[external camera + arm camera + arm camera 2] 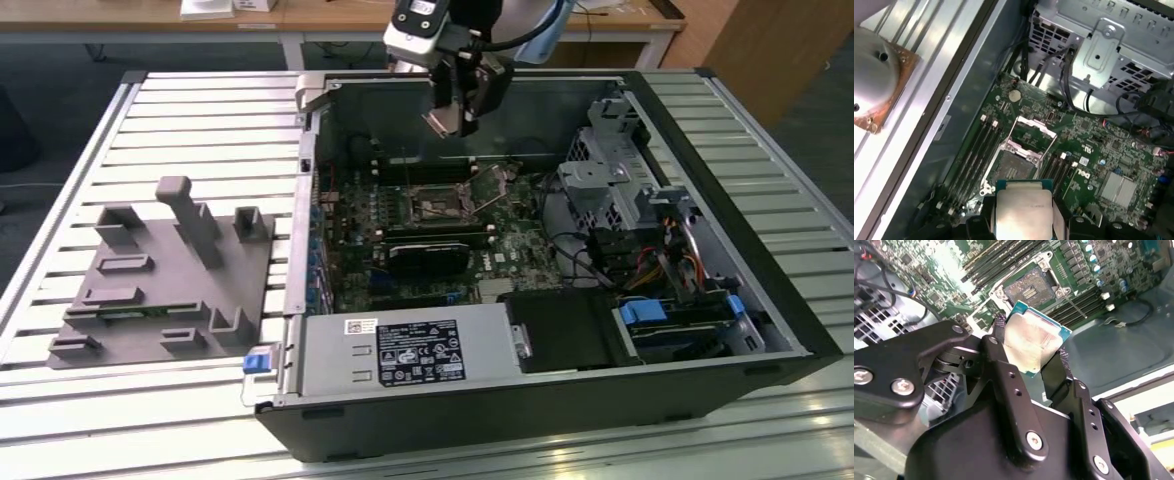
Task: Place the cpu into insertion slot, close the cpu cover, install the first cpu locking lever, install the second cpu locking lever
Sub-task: 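Place the cpu into insertion slot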
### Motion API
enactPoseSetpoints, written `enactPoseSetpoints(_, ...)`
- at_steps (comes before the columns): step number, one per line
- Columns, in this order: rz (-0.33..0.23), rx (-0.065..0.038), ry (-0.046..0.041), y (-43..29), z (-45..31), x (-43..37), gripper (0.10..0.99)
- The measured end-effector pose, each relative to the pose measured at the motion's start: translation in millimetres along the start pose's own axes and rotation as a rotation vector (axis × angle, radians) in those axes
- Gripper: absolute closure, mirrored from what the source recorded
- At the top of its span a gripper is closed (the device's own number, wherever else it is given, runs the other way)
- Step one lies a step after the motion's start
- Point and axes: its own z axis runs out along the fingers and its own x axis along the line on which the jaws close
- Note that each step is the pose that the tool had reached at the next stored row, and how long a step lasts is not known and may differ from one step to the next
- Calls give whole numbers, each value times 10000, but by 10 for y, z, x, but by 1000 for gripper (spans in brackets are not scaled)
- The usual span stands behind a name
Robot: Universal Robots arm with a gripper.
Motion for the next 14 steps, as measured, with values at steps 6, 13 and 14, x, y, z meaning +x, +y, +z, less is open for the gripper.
enactPoseSetpoints(6,902,-18,-80,-1,12,0,549)
enactPoseSetpoints(13,1942,-37,-172,-2,25,0,549)
enactPoseSetpoints(14,2087,-40,-185,-2,27,0,549)
